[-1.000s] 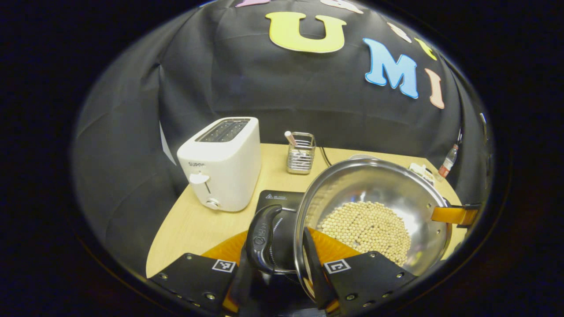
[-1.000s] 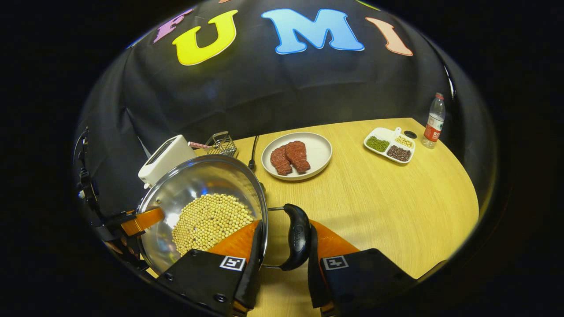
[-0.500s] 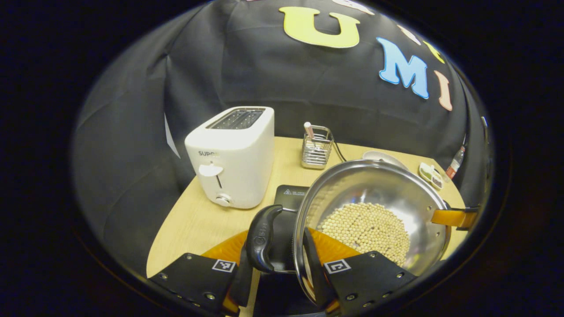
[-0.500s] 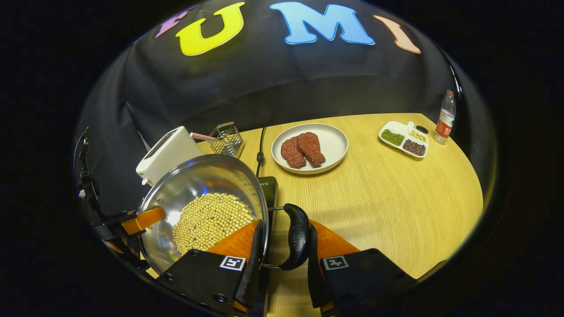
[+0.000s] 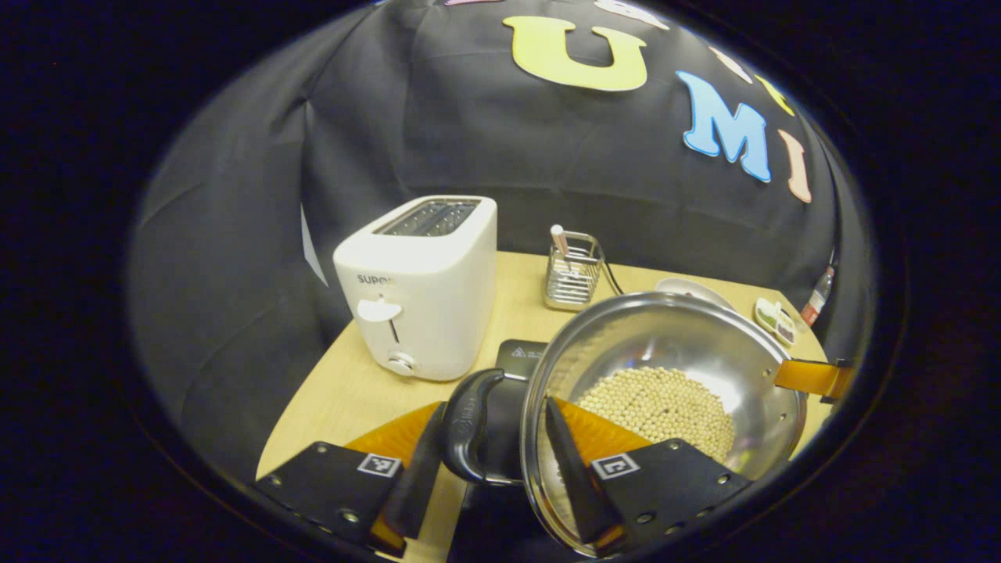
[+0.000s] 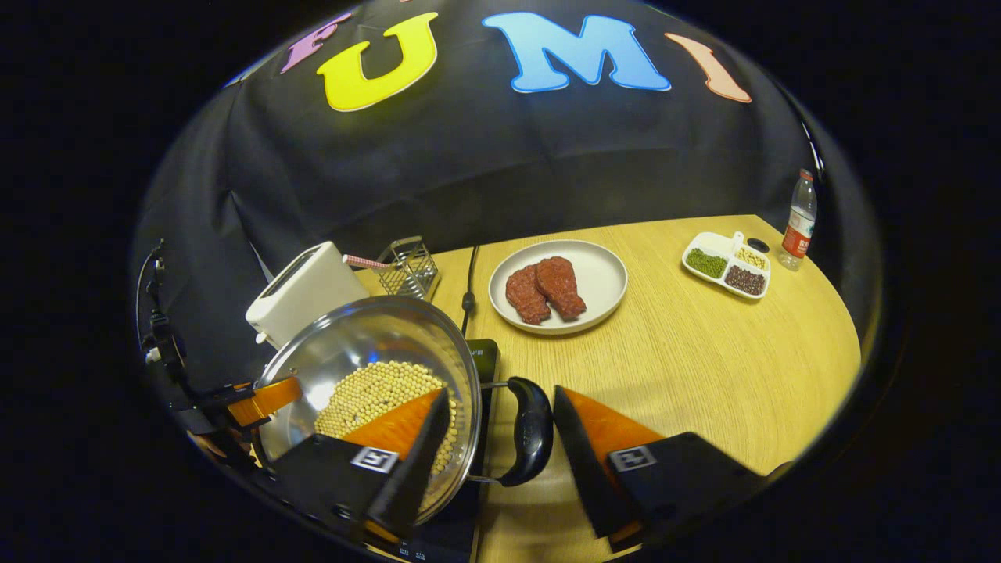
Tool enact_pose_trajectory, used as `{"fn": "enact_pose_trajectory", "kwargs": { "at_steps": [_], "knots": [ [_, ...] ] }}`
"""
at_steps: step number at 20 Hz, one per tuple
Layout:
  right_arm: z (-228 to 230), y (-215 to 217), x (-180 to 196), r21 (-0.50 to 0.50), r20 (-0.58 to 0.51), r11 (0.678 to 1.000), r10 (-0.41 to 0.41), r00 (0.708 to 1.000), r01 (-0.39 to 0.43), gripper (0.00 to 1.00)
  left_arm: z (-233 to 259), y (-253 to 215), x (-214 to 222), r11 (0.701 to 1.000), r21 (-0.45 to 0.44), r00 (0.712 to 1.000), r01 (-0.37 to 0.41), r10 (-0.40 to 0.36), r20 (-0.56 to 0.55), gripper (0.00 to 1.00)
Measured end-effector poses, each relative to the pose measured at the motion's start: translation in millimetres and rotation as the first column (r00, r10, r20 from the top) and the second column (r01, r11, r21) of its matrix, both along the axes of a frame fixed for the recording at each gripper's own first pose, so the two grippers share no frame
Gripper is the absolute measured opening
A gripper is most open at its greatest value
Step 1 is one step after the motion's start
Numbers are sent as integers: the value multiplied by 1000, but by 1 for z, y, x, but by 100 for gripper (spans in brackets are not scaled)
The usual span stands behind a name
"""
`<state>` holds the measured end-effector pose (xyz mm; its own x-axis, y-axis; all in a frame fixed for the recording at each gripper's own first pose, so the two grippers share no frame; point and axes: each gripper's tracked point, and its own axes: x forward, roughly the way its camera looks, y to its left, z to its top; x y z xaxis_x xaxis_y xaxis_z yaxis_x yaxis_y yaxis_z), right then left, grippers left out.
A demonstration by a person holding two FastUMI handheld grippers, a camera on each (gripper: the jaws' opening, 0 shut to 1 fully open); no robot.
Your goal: First push the handle of the pot to place it horizontally, then grasp the pot with both hands and set it on the induction cooktop.
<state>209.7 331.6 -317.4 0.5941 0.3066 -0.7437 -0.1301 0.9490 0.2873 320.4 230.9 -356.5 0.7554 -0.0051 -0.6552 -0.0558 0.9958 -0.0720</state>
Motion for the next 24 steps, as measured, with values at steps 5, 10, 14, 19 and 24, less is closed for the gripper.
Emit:
{"fn": "enact_pose_trajectory", "kwargs": {
  "at_steps": [5,10,14,19,24],
  "knots": [
    [26,-30,11,-63,142,998,26,989,-17,98,54,-4,8,999,42,989,-26,20,143,83],
    [78,-63,9,-124,333,991,84,939,-44,93,122,-31,2,998,49,956,-37,21,294,86],
    [120,-109,0,-197,465,980,110,878,-18,99,185,-66,-20,999,-7,910,-53,51,411,82],
    [166,-166,-28,-161,535,986,49,843,44,98,246,-113,-62,998,-16,869,-54,55,492,80],
    [213,-233,-68,-134,601,987,6,799,93,98,298,-169,-123,999,6,838,-43,33,544,80]
  ]
}}
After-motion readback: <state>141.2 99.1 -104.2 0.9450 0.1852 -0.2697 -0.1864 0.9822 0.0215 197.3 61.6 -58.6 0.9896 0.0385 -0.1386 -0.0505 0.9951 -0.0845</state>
